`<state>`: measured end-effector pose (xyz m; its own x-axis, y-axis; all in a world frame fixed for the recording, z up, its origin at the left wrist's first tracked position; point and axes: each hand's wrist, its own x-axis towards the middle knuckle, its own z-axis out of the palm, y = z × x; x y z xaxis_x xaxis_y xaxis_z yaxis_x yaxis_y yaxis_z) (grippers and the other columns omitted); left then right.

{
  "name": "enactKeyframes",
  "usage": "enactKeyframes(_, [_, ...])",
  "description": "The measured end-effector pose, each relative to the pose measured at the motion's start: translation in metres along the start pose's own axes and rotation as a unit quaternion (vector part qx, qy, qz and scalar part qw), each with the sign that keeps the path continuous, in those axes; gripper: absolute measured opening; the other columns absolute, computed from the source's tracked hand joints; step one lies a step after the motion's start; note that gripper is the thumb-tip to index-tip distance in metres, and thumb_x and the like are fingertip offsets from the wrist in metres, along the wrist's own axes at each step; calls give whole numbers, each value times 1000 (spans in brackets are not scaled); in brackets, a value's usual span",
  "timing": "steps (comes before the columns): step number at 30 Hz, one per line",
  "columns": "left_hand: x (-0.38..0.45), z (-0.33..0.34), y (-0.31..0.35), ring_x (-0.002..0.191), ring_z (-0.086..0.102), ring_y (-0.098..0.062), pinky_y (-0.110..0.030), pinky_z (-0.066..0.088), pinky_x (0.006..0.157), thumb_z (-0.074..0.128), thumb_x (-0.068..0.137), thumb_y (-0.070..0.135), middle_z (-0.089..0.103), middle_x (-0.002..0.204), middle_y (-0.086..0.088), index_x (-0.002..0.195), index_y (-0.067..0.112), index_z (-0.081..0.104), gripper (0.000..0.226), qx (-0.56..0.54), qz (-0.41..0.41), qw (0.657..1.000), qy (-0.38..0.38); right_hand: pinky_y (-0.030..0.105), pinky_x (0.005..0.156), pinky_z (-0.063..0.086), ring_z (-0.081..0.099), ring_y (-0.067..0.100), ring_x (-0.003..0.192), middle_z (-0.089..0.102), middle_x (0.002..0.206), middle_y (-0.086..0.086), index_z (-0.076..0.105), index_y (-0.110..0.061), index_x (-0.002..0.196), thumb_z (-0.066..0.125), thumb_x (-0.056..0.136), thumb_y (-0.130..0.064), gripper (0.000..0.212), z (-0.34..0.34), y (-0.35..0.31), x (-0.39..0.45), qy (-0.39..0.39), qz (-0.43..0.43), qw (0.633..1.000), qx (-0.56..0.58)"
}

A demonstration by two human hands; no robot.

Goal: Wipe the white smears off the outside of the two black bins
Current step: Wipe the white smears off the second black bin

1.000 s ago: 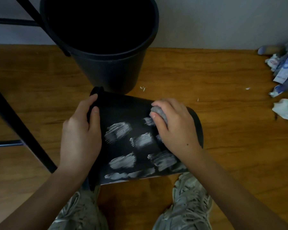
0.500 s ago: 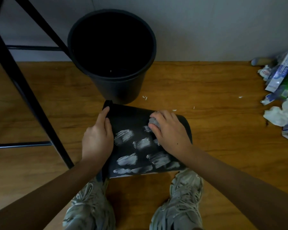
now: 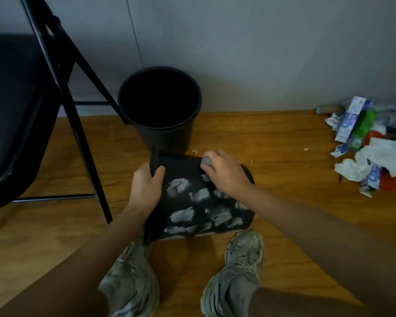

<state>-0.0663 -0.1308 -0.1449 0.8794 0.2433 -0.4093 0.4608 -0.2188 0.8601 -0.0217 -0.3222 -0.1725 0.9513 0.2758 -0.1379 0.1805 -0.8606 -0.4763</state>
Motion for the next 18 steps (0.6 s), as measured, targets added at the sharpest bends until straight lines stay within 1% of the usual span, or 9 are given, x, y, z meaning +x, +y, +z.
enactKeyframes(2, [-23, -13, 27, 68, 64, -4, -12, 47, 51, 48, 99, 21, 65, 88, 0, 101, 13, 57, 12, 2, 71, 997, 12, 25, 82, 33, 49, 16, 107, 53, 118, 1, 55, -19, 121, 51, 100, -30, 24, -34, -15, -17, 43, -24, 999, 13])
enactKeyframes(3, [-35, -18, 42, 69, 65, -3, -10, 47, 51, 49, 99, 20, 65, 89, -1, 105, 13, 57, 12, -3, 103, 995, 8, 24, 81, 33, 49, 15, 106, 53, 118, 0, 56, -19, 120, 52, 99, -30, 24, -52, -23, -27, 66, -31, 997, 18])
enactKeyframes(5, [-66, -29, 71, 72, 66, -2, -11, 48, 54, 49, 99, 19, 65, 90, -2, 108, 13, 56, 13, -14, 163, 987, 2, 24, 80, 34, 49, 14, 105, 55, 118, -1, 58, -19, 120, 54, 98, -30, 25, -89, -40, -50, 119, -43, 992, 22])
enactKeyframes(8, [-116, -45, 108, 68, 66, -3, -13, 49, 53, 49, 99, 18, 65, 83, -1, 101, 16, 58, 9, -36, 241, 970, 16, 20, 79, 35, 49, 9, 102, 56, 120, -3, 57, -19, 124, 54, 98, -32, 29, -137, -69, -88, 187, -74, 979, 17])
enactKeyframes(10, [-149, -57, 127, 69, 67, -4, -14, 50, 54, 49, 99, 18, 66, 80, 0, 97, 22, 57, 10, -65, 267, 961, 23, 17, 77, 34, 48, 7, 101, 56, 120, -3, 57, -20, 125, 54, 98, -32, 30, -165, -90, -114, 225, -97, 969, 12])
enactKeyframes(12, [-178, -68, 142, 69, 67, -7, -15, 50, 55, 48, 99, 19, 66, 79, 0, 100, 17, 59, 10, -84, 293, 952, 30, 21, 79, 36, 52, 13, 104, 58, 120, -1, 58, -19, 124, 56, 97, -31, 30, -187, -109, -138, 269, -120, 956, 5])
enactKeyframes(14, [-204, -77, 152, 64, 65, -5, -14, 48, 53, 48, 99, 18, 65, 73, 2, 99, 11, 59, 13, -95, 322, 941, 40, 24, 81, 39, 54, 18, 106, 58, 120, 1, 59, -17, 124, 57, 96, -30, 31, -204, -124, -159, 314, -143, 939, 0])
enactKeyframes(15, [-214, -79, 155, 61, 63, -3, -14, 47, 51, 48, 99, 17, 64, 70, 4, 97, 11, 60, 13, -100, 333, 937, 44, 24, 81, 39, 54, 18, 107, 59, 120, 2, 60, -16, 124, 58, 96, -29, 31, -209, -130, -166, 331, -149, 932, -3])
enactKeyframes(18, [-231, -84, 159, 63, 64, -4, -15, 49, 53, 48, 98, 17, 65, 73, 3, 95, 18, 60, 12, -110, 351, 928, 54, 14, 78, 35, 54, 17, 107, 59, 120, 2, 60, -15, 123, 59, 95, -29, 31, -212, -138, -180, 372, -152, 916, -1])
